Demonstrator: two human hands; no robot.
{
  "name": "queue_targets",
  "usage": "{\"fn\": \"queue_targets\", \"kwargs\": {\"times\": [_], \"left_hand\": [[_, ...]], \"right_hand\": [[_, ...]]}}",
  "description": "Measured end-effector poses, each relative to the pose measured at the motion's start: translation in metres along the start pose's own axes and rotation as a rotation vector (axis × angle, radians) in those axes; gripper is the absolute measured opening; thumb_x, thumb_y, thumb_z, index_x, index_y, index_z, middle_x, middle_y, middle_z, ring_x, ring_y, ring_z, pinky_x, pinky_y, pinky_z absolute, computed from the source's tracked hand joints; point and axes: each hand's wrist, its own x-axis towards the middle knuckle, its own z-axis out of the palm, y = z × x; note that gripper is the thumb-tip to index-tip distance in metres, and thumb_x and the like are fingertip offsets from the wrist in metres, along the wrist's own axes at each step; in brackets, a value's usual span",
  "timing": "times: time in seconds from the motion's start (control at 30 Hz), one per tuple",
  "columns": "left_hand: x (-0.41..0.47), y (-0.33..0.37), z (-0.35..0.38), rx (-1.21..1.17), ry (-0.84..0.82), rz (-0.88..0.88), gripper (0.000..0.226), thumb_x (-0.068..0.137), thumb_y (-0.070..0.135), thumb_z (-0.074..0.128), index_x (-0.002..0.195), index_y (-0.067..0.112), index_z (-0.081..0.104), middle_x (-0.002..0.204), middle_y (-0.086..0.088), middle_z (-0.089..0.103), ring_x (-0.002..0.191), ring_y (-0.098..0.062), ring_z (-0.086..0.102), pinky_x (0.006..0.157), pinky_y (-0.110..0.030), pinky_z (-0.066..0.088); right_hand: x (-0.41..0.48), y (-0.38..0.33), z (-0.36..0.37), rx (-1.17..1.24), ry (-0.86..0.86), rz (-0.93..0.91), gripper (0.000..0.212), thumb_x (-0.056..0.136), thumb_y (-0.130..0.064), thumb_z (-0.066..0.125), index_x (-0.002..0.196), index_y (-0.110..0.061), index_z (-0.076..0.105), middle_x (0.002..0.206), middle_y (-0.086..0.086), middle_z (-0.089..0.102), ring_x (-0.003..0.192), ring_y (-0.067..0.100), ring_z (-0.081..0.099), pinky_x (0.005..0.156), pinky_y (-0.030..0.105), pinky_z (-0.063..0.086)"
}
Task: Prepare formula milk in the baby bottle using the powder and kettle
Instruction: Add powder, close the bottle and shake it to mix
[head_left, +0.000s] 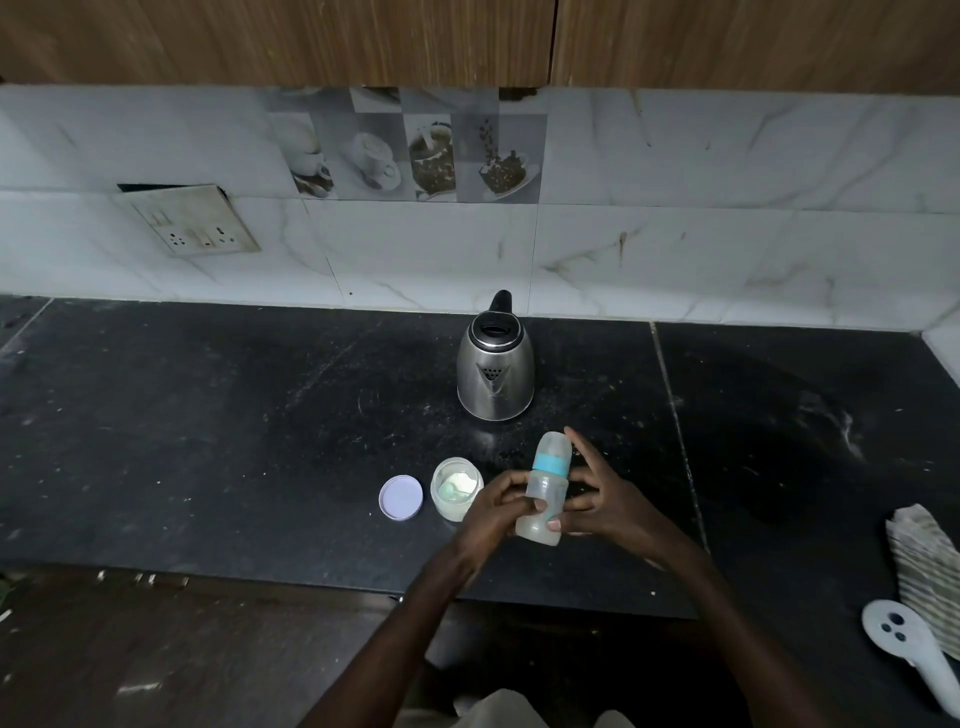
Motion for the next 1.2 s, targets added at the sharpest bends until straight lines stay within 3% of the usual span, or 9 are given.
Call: {"fn": "queue_targets", "kwargs": {"times": [0.13, 0.4, 0.6, 0.7, 0.77, 0.87, 0.93, 1.03, 1.2], "left_hand": [[-0.006, 0.006, -0.004, -0.006, -0.030, 0.032, 0.064, 0.071, 0.033, 0.081, 0.129, 0.012, 0.065, 0.115, -0.011, 0.076, 0.106, -0.021, 0.073, 0.087, -0.032, 0.059], [-0.008, 0.022, -0.003, 0.080, -0.057, 0.079, 0.056, 0.079, 0.027, 0.079, 0.132, 0.012, 0.068, 0.128, -0.017, 0.073, 0.118, -0.023, 0.069, 0.102, -0.035, 0.055], [-0.009, 0.040, 0.000, 0.121, -0.109, 0.133, 0.037, 0.089, 0.016, 0.062, 0.112, 0.037, 0.080, 0.110, 0.011, 0.077, 0.108, -0.004, 0.068, 0.095, -0.023, 0.052], [-0.003, 0.037, -0.010, 0.122, -0.050, 0.147, 0.038, 0.080, 0.030, 0.067, 0.115, 0.030, 0.080, 0.115, 0.008, 0.070, 0.121, -0.010, 0.060, 0.108, -0.036, 0.047], [0.000, 0.029, -0.018, 0.088, -0.020, 0.133, 0.048, 0.075, 0.036, 0.069, 0.119, 0.022, 0.079, 0.122, 0.002, 0.066, 0.134, -0.026, 0.053, 0.118, -0.052, 0.040], [-0.001, 0.025, -0.026, 0.078, 0.004, 0.093, 0.064, 0.072, 0.034, 0.070, 0.129, 0.004, 0.071, 0.135, -0.016, 0.058, 0.139, -0.041, 0.048, 0.118, -0.061, 0.037], [-0.002, 0.024, -0.031, 0.087, -0.019, 0.074, 0.065, 0.077, 0.029, 0.066, 0.136, 0.000, 0.065, 0.142, -0.025, 0.055, 0.138, -0.045, 0.050, 0.113, -0.059, 0.042], [-0.005, 0.024, -0.035, -0.007, -0.051, -0.023, 0.070, 0.075, 0.020, 0.055, 0.144, 0.005, 0.059, 0.138, -0.014, 0.064, 0.127, -0.033, 0.061, 0.103, -0.043, 0.051], [-0.004, 0.018, -0.053, -0.134, 0.080, -0.081, 0.066, 0.067, 0.015, 0.049, 0.129, 0.018, 0.069, 0.125, -0.004, 0.066, 0.104, -0.014, 0.065, 0.087, -0.028, 0.055]], "right_hand": [[-0.003, -0.005, 0.016, 0.154, 0.049, 0.039, 0.112, 0.080, -0.041, 0.089, 0.151, -0.070, 0.009, 0.144, -0.005, 0.058, 0.114, 0.015, 0.072, 0.078, 0.045, 0.065], [0.001, -0.011, 0.026, 0.272, 0.172, -0.021, 0.108, 0.091, -0.029, 0.080, 0.152, -0.068, -0.001, 0.126, 0.004, 0.072, 0.106, 0.022, 0.075, 0.074, 0.058, 0.064], [0.007, -0.016, 0.035, 0.253, 0.266, -0.050, 0.117, 0.087, -0.025, 0.085, 0.154, -0.065, -0.002, 0.122, 0.004, 0.071, 0.102, 0.018, 0.076, 0.067, 0.051, 0.065], [0.011, -0.018, 0.040, 0.220, 0.301, -0.065, 0.116, 0.084, -0.032, 0.086, 0.153, -0.067, -0.001, 0.121, 0.005, 0.073, 0.100, 0.018, 0.077, 0.067, 0.052, 0.065], [0.013, -0.016, 0.044, 0.187, 0.306, -0.074, 0.117, 0.081, -0.036, 0.089, 0.150, -0.071, 0.001, 0.120, 0.006, 0.074, 0.101, 0.019, 0.077, 0.070, 0.053, 0.065], [0.013, -0.015, 0.047, 0.136, 0.281, -0.076, 0.117, 0.079, -0.039, 0.090, 0.150, -0.071, 0.003, 0.119, 0.005, 0.075, 0.101, 0.018, 0.077, 0.072, 0.053, 0.065], [0.012, -0.014, 0.047, 0.121, 0.249, -0.067, 0.115, 0.080, -0.038, 0.090, 0.151, -0.069, 0.005, 0.120, 0.004, 0.074, 0.102, 0.018, 0.076, 0.072, 0.053, 0.065], [0.010, -0.018, 0.039, 0.063, 0.247, -0.098, 0.114, 0.080, -0.029, 0.090, 0.153, -0.065, 0.009, 0.127, 0.006, 0.071, 0.104, 0.017, 0.076, 0.073, 0.053, 0.065], [-0.001, -0.052, 0.011, 0.220, 0.429, -0.180, 0.108, 0.083, -0.009, 0.086, 0.156, -0.052, 0.019, 0.127, -0.007, 0.064, 0.106, 0.017, 0.075, 0.074, 0.053, 0.065]]}}
